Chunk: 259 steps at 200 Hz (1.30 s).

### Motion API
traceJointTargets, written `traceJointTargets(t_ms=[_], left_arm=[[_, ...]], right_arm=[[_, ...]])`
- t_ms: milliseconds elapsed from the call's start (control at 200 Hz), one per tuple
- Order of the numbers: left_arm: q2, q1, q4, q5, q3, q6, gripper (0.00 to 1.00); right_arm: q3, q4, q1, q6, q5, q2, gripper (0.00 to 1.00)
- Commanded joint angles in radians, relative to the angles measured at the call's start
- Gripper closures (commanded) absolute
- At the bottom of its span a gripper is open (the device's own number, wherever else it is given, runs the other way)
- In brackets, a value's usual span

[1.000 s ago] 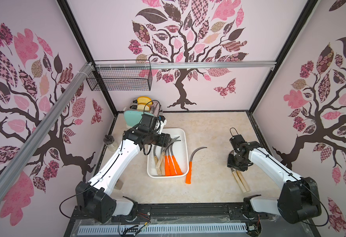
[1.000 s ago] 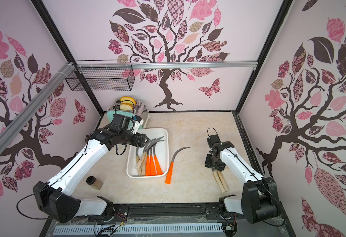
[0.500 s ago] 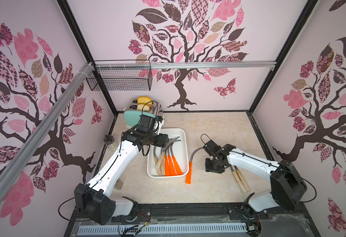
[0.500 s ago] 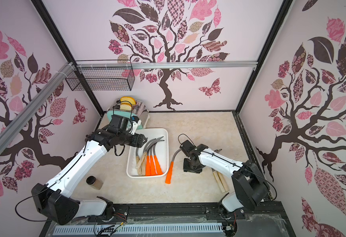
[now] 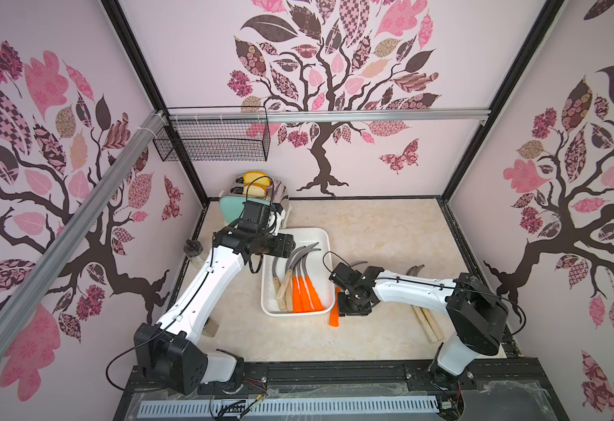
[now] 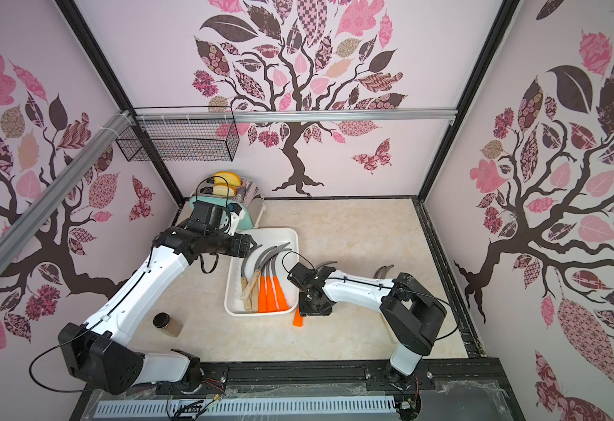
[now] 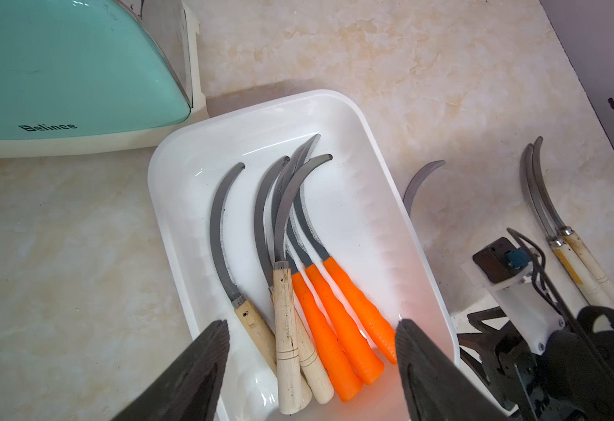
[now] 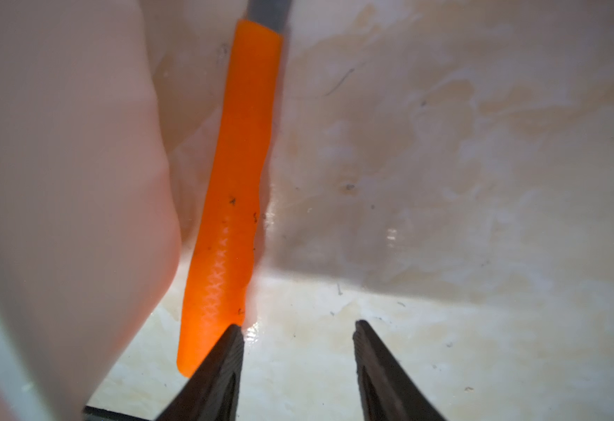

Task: Put small sickles into storage boxes
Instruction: Pick up the sickle at the center of the board.

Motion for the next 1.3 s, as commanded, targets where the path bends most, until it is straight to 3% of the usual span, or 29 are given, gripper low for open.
traceJointTargets(t_ms=[0, 955, 1290], left_arm=[[0.01, 0.005, 0.009, 0.016, 0.023, -0.007, 0.24], [0.002, 0.006, 0.013, 0.015, 0.013, -0.018, 0.24], [0.009, 0.007, 0.012, 0.019, 0.021, -0.021, 0.24]], right_arm=[[0.022, 0.015, 0.023, 0.019, 0.019, -0.008, 0.47], [0.09, -0.021, 0.089, 0.006, 0.072, 0.129, 0.46], [0.077, -0.047, 0.072, -0.011, 0.114, 0.08, 0.47]])
